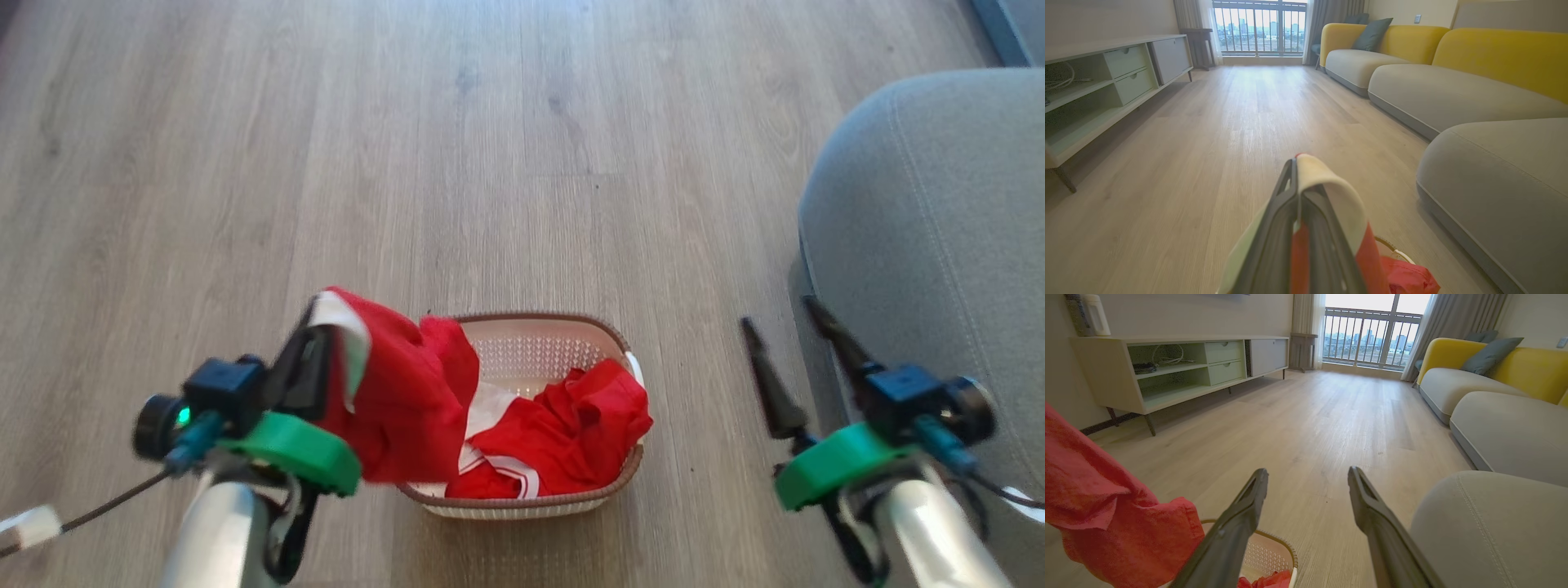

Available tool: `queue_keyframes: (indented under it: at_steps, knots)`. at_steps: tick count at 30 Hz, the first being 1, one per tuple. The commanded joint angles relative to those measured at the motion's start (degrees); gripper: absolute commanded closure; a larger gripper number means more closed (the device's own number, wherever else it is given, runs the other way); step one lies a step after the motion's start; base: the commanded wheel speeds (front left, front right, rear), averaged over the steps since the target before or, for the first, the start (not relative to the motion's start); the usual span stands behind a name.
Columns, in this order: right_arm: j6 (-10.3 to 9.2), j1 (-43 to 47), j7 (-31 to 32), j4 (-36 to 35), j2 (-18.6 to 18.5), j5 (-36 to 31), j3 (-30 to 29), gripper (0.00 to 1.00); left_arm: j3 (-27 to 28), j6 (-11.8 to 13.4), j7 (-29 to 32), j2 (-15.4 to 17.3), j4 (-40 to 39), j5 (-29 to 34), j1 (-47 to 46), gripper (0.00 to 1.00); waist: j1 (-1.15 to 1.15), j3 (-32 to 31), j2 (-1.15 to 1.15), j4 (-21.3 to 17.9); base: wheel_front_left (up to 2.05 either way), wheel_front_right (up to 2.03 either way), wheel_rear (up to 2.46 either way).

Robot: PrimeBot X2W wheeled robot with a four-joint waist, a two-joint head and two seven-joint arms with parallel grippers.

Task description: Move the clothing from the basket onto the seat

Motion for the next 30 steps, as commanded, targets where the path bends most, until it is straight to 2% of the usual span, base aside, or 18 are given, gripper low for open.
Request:
queue_keyframes:
  at_steps: [1, 7, 11, 17, 21, 28, 29, 30]
  knots:
    - [-0.01, -3.36, -0.37, -1.73, -1.32, 1.16, 3.3, 0.0, 0.73, -0.21, -0.27, 0.38, -1.8, 0.59, -4.05, 1.0, 0.0, -0.36, 0.0, 0.31, 0.0, 0.0, 0.0]
    - [-0.01, -8.72, -0.37, -0.82, -4.51, 7.72, 19.27, 0.0, -6.51, -0.94, 0.99, 0.04, -2.63, 0.11, -7.1, 1.0, 0.0, -1.33, 0.0, 1.18, 0.0, 0.0, 0.0]
    - [-0.01, -13.0, -0.37, -0.12, -6.14, 11.86, 27.36, 0.0, -11.82, -1.11, 2.13, 0.19, -4.19, -0.9, -8.05, 1.0, 0.0, -2.1, 0.0, 1.68, 0.0, 0.0, 0.0]
    - [-0.01, -17.96, -0.37, 1.62, -7.13, 15.79, 33.06, 0.0, -19.9, -1.16, 3.32, 0.42, -7.11, -3.88, -9.32, 1.0, 0.0, -1.93, 0.0, 2.7, 0.0, 0.0, 0.0]
    - [-0.01, -19.36, -0.37, 2.92, -7.38, 17.49, 35.18, 0.0, -23.68, -1.16, 3.29, 0.44, -8.31, -5.63, -10.2, 1.0, 0.0, -1.79, 0.0, 3.2, 0.0, 0.0, 0.0]
    - [-0.01, -20.73, -0.37, 5.19, -7.78, 24.25, 41.4, 0.0, -29.97, -1.17, 2.33, 1.38, -9.98, -9.81, -12.28, 1.0, 0.0, -2.03, 0.0, 3.51, 0.0, 0.0, 0.0]
    - [-0.01, -20.96, -0.37, 5.21, -7.87, 25.1, 41.83, 0.24, -30.29, -1.17, 2.19, 1.66, -9.93, -10.19, -12.5, 1.0, 0.0, -2.07, 0.0, 3.42, 0.0, 0.0, 0.0]
    - [-0.01, -21.2, -0.37, 5.19, -7.98, 25.65, 42.2, 0.64, -30.45, -1.17, 2.07, 1.9, -9.85, -10.48, -12.64, 1.0, 0.0, -2.1, 0.0, 3.31, 0.0, 0.0, 0.0]
